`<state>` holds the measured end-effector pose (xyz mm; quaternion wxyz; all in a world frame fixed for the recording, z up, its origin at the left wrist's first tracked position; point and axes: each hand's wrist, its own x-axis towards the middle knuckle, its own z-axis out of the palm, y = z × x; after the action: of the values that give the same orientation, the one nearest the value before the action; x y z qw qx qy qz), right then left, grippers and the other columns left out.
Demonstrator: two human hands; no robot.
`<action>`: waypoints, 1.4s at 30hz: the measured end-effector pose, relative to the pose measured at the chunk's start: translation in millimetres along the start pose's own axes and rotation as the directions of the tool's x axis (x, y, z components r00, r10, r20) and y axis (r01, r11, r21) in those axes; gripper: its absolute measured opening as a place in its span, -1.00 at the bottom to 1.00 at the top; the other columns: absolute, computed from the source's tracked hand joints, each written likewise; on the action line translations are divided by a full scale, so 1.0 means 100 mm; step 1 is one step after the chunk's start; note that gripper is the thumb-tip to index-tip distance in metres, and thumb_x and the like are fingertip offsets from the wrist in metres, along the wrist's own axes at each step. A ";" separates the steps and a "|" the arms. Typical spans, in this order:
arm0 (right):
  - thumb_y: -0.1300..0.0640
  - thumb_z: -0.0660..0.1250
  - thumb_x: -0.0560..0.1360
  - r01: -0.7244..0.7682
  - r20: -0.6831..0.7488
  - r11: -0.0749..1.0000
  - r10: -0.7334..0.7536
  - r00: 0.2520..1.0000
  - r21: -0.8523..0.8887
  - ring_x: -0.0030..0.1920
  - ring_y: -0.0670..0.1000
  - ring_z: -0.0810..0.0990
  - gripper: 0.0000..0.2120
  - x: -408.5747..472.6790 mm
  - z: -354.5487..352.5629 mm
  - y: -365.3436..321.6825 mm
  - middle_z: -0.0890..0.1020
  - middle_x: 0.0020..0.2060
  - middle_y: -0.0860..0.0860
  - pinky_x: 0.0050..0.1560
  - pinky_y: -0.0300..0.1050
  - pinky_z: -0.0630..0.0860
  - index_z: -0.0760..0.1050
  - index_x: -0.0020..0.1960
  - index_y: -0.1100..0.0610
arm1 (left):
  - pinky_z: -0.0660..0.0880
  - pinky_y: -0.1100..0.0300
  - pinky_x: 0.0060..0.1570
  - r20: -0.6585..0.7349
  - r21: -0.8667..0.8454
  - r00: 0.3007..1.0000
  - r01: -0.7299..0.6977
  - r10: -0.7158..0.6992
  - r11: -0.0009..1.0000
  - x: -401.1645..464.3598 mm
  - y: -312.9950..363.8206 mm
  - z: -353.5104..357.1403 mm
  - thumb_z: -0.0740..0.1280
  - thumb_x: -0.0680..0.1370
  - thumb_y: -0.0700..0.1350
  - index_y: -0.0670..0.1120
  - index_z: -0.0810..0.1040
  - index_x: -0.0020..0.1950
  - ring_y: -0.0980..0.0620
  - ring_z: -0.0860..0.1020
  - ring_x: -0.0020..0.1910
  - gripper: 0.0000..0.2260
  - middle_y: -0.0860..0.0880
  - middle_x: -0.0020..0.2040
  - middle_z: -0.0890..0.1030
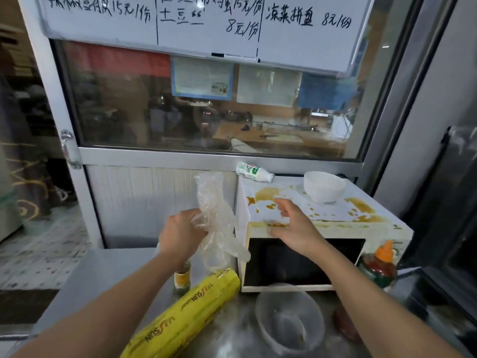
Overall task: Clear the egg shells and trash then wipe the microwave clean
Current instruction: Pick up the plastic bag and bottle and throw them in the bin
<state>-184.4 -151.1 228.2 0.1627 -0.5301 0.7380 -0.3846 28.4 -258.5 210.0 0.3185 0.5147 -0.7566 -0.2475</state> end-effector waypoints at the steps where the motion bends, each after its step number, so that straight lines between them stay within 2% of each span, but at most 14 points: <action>1: 0.20 0.38 0.44 0.000 0.002 1.000 0.000 1.000 -0.001 0.37 -0.05 0.29 -0.36 0.15 -0.04 0.04 0.32 0.36 -0.02 0.10 -0.31 0.34 0.20 0.43 -0.03 | 0.40 0.13 -0.25 -0.010 0.000 1.000 0.016 -0.016 1.000 0.10 0.02 0.04 0.33 0.43 -0.15 0.10 0.43 -0.32 -0.08 0.53 -0.18 -0.80 -0.03 -0.24 0.57; 5: 0.17 0.40 0.43 0.009 -0.010 0.999 -0.009 1.000 -0.033 0.33 0.00 0.33 -0.34 0.84 -0.15 0.21 0.33 0.36 0.04 0.12 -0.25 0.28 0.18 0.44 0.00 | 0.45 0.12 -0.25 -0.038 0.008 0.999 0.032 -0.032 0.999 0.50 0.09 0.21 0.34 0.44 -0.16 0.09 0.40 -0.40 -0.08 0.56 -0.20 -0.74 -0.01 -0.28 0.57; 8: 0.14 0.40 0.42 0.006 0.007 0.999 -0.006 1.000 -0.035 0.26 0.00 0.37 -0.32 1.36 -0.18 0.33 0.30 0.34 0.04 0.00 -0.24 0.42 0.17 0.45 0.03 | 0.46 0.12 -0.26 -0.069 0.052 0.996 0.052 -0.049 0.997 0.79 0.15 0.33 0.33 0.45 -0.15 0.08 0.37 -0.42 -0.08 0.55 -0.24 -0.71 0.00 -0.33 0.55; 10: 0.07 0.41 0.39 0.026 0.010 0.997 -0.025 1.000 -0.069 0.28 0.06 0.37 -0.30 1.69 -0.17 0.42 0.33 0.31 0.05 0.12 -0.09 0.46 0.18 0.44 0.03 | 0.49 0.10 -0.25 -0.091 0.085 0.993 0.083 -0.075 0.993 0.97 0.17 0.40 0.33 0.44 -0.15 0.05 0.40 -0.41 -0.09 0.55 -0.25 -0.75 0.00 -0.32 0.56; 12: 0.03 0.44 0.38 0.050 0.007 0.990 -0.050 0.999 -0.128 0.29 0.12 0.36 -0.28 2.00 -0.15 0.48 0.37 0.27 0.07 0.24 0.03 0.41 0.18 0.43 0.06 | 0.47 0.10 -0.26 -0.111 0.085 0.989 0.107 -0.097 0.991 1.14 0.18 0.45 0.33 0.44 -0.16 0.03 0.48 -0.36 -0.08 0.55 -0.25 -0.82 -0.01 -0.30 0.59; 14: 0.01 0.43 0.39 0.060 0.007 0.975 -0.060 0.998 -0.214 0.33 0.14 0.30 -0.26 2.26 -0.11 0.51 0.35 0.29 0.09 0.29 0.02 0.34 0.14 0.45 0.09 | 0.43 0.13 -0.27 -0.129 0.096 0.986 0.117 -0.105 0.988 1.27 0.19 0.49 0.34 0.45 -0.15 0.04 0.53 -0.29 -0.05 0.55 -0.24 -0.86 0.00 -0.28 0.60; 18: -0.07 0.42 0.40 0.087 0.018 0.903 -0.087 0.996 -0.420 0.33 0.16 0.27 -0.23 2.66 -0.03 0.56 0.33 0.35 0.11 0.26 0.01 0.29 0.11 0.46 0.10 | 0.43 0.13 -0.27 -0.153 0.107 0.978 0.159 -0.142 0.981 1.48 0.17 0.57 0.34 0.46 -0.13 0.05 0.55 -0.26 -0.06 0.57 -0.22 -0.89 0.01 -0.27 0.61; 22: -0.15 0.39 0.40 0.098 0.045 0.836 -0.088 0.995 -0.540 0.31 0.16 0.31 -0.25 2.93 0.08 0.64 0.37 0.35 0.08 0.26 0.01 0.29 0.14 0.45 0.07 | 0.43 0.13 -0.28 -0.168 0.128 0.973 0.179 -0.157 0.975 1.63 0.12 0.65 0.34 0.43 -0.12 0.07 0.51 -0.31 -0.06 0.55 -0.25 -0.86 0.02 -0.30 0.59; 25: -0.16 0.37 0.40 0.109 0.022 0.779 -0.122 0.992 -0.618 0.23 0.13 0.41 -0.39 3.04 0.17 0.69 0.48 0.26 0.04 0.16 0.00 0.33 0.26 0.36 -0.01 | 0.41 0.15 -0.29 -0.156 0.134 0.975 0.179 -0.157 0.975 1.69 0.09 0.71 0.35 0.43 -0.12 0.08 0.46 -0.37 -0.03 0.54 -0.26 -0.80 0.04 -0.33 0.57; 29: -0.06 0.39 0.41 0.110 -0.016 0.789 -0.150 0.989 -0.604 0.14 0.11 0.49 -0.52 3.07 0.23 0.69 0.57 0.14 0.02 0.09 -0.02 0.32 0.35 0.26 -0.02 | 0.35 0.18 -0.32 -0.146 0.166 0.978 0.173 -0.150 0.971 1.69 0.09 0.74 0.35 0.46 -0.08 0.08 0.39 -0.40 0.02 0.52 -0.28 -0.74 0.06 -0.35 0.54; 33: -0.06 0.40 0.43 0.110 -0.045 0.811 -0.166 0.985 -0.574 0.18 0.11 0.47 -0.49 3.00 0.21 0.60 0.53 0.19 0.04 0.11 -0.02 0.32 0.33 0.30 0.01 | 0.37 0.18 -0.32 -0.157 0.159 0.976 0.179 -0.154 0.971 1.66 0.11 0.70 0.33 0.46 -0.10 0.05 0.48 -0.33 0.01 0.53 -0.27 -0.83 0.05 -0.32 0.55; 36: -0.07 0.41 0.42 0.120 -0.067 0.841 -0.182 0.981 -0.527 0.14 0.09 0.49 -0.49 2.83 0.17 0.49 0.54 0.15 0.03 0.11 0.01 0.37 0.33 0.29 0.02 | 0.39 0.17 -0.30 -0.162 0.179 0.978 0.161 -0.132 0.971 1.58 0.12 0.62 0.31 0.48 -0.11 -0.02 0.56 -0.21 0.00 0.54 -0.24 -0.91 0.03 -0.28 0.58; 40: -0.09 0.42 0.40 0.149 -0.082 0.853 -0.217 0.973 -0.501 0.04 0.07 0.54 -0.49 2.49 0.12 0.29 0.57 0.09 0.02 -0.06 -0.05 0.47 0.33 0.26 0.02 | 0.43 0.21 -0.24 -0.136 0.177 0.987 0.105 -0.081 0.978 1.43 0.11 0.48 0.32 0.51 -0.09 0.02 0.60 -0.06 0.05 0.54 -0.20 -0.93 0.03 -0.16 0.62; 42: -0.07 0.42 0.41 0.145 -0.092 0.850 -0.220 0.971 -0.507 0.04 0.07 0.53 -0.48 2.25 0.09 0.17 0.56 0.09 0.02 -0.10 -0.10 0.43 0.33 0.28 0.03 | 0.48 0.17 -0.22 -0.126 0.171 0.990 0.085 -0.064 0.982 1.32 0.11 0.39 0.32 0.50 -0.10 0.00 0.60 -0.08 0.03 0.56 -0.19 -0.93 0.02 -0.16 0.63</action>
<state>-276.3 -357.0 247.5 -0.0711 -0.5921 0.7680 -0.2333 -42.1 -376.6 221.2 0.3069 0.5828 -0.7352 -0.1603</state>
